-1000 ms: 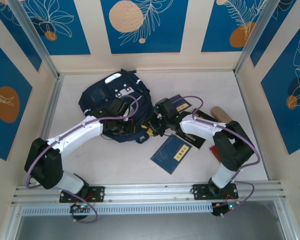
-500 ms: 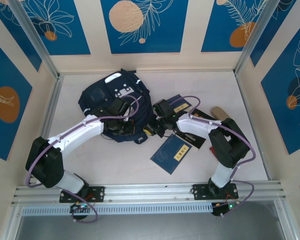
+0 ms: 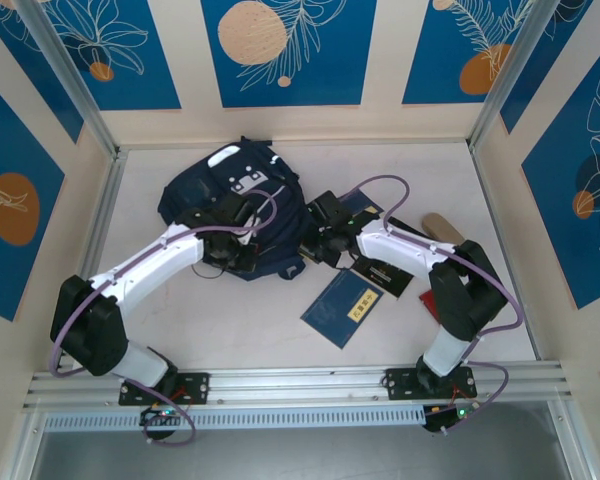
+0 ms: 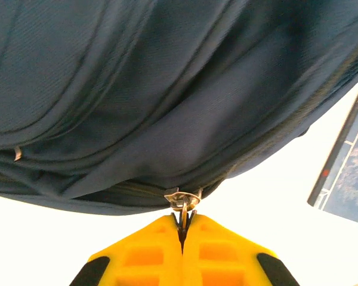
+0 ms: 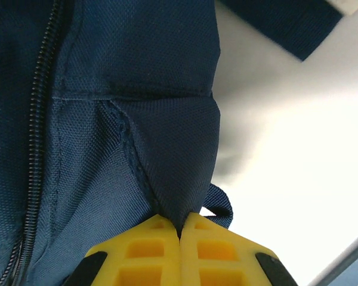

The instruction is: Pack the student bag

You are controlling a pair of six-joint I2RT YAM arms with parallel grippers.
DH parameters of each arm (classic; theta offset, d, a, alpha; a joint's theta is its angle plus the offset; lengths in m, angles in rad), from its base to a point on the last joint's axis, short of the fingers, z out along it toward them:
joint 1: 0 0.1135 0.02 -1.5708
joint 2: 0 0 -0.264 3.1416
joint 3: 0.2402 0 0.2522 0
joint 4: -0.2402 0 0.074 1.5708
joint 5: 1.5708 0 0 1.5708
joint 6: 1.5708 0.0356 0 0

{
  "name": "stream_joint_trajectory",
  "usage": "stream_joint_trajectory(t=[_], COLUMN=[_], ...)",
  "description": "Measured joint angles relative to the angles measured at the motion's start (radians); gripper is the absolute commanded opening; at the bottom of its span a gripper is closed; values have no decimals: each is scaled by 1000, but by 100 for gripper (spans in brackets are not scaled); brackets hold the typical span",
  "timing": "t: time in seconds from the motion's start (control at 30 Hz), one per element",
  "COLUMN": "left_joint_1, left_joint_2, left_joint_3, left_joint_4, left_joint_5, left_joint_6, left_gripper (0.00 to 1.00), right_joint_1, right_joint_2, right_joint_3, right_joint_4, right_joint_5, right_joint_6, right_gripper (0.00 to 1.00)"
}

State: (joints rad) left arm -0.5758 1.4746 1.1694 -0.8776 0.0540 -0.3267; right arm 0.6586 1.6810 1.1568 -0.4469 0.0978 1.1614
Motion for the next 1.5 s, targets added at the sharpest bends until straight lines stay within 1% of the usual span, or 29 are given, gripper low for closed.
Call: stream_joint_trajectory(t=[0.27,0.6,0.73,0.93,1.23,1.27,1.3,1.33,1.37,1.4,1.5], left_joint_1=[69,199,253,335,437,444,454,465,476,491,537], left_joint_2=[0,26,75,117,183,184,184,184,184,184,175], left_joint_3=[-15,-15,-16,-29,-30,-30,-30,-29,-27,-26,-12], left_joint_4=[-58,-80,-63,-3,52,52,51,51,47,38,1], left_joint_5=[-24,-119,-158,-187,-191,-193,-197,-203,-216,-240,-304], left_joint_6=[24,48,45,35,1,-5,-8,-13,-19,-29,-54], left_gripper=[0,0,0,0,0,2,11,24,34,41,55], right_joint_1=[-37,-61,-69,-74,-60,-53,-43,-29,-14,5,58], right_joint_2=[0,0,0,0,0,0,0,2,5,10,53], right_joint_3=[0,-12,-14,-14,-79,-85,-89,-91,-91,-91,-77], right_joint_4=[-19,-15,-14,-8,110,122,132,145,155,167,183], right_joint_5=[29,36,37,29,-44,-53,-61,-70,-77,-79,-80], right_joint_6=[-12,-30,-39,-64,-75,-74,-74,-70,-62,-52,-13], right_gripper=[0,0,0,0,0,0,0,0,0,0,0])
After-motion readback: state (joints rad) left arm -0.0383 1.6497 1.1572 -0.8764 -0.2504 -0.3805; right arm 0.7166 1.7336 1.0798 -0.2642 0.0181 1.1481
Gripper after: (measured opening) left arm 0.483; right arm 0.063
